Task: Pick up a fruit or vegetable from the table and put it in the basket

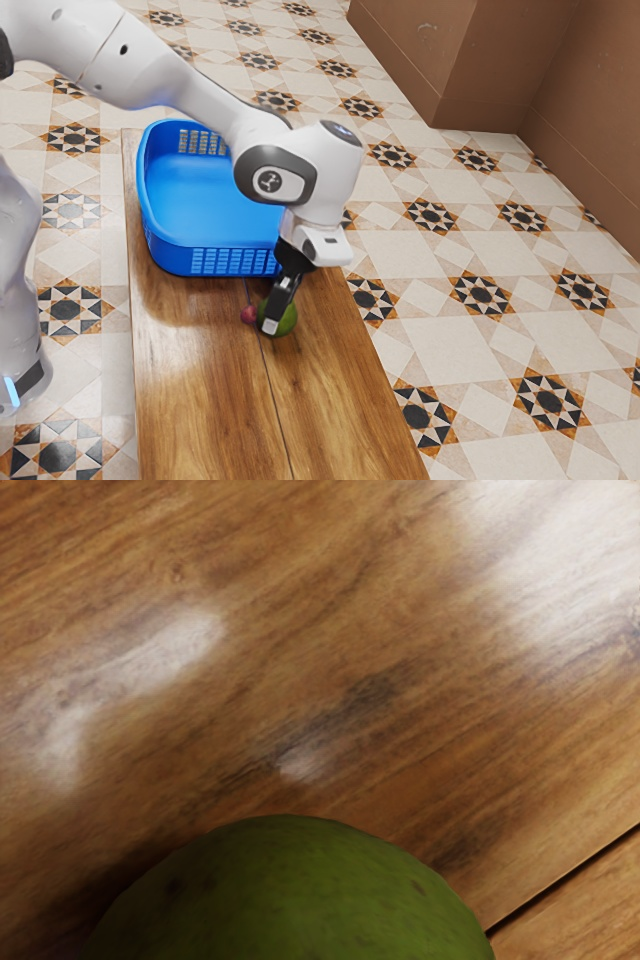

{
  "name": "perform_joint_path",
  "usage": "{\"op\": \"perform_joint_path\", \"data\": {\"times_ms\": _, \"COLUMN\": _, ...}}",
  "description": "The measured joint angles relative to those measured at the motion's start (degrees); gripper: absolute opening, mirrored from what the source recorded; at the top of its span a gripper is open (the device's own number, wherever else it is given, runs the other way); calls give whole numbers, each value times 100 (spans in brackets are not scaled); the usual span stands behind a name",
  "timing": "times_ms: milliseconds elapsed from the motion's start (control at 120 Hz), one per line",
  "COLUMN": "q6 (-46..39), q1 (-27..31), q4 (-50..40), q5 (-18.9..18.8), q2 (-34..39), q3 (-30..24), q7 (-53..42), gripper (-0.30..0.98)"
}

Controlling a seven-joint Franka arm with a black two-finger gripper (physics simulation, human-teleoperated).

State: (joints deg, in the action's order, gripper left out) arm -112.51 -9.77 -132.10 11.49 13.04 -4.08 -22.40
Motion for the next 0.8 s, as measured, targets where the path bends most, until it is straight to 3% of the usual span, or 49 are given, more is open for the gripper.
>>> {"op": "perform_joint_path", "data": {"times_ms": 283, "q6": -95, "q1": 40, "q4": -1, "q5": 65, "q2": -45, "q3": 4, "q7": 49, "gripper": 39}}
{"op": "perform_joint_path", "data": {"times_ms": 683, "q6": -222, "q1": 3, "q4": 333, "q5": -74, "q2": 72, "q3": -70, "q7": 295, "gripper": 25}}
{"op": "perform_joint_path", "data": {"times_ms": 800, "q6": -257, "q1": 64, "q4": 503, "q5": -277, "q2": 527, "q3": -123, "q7": 353, "gripper": 23}}
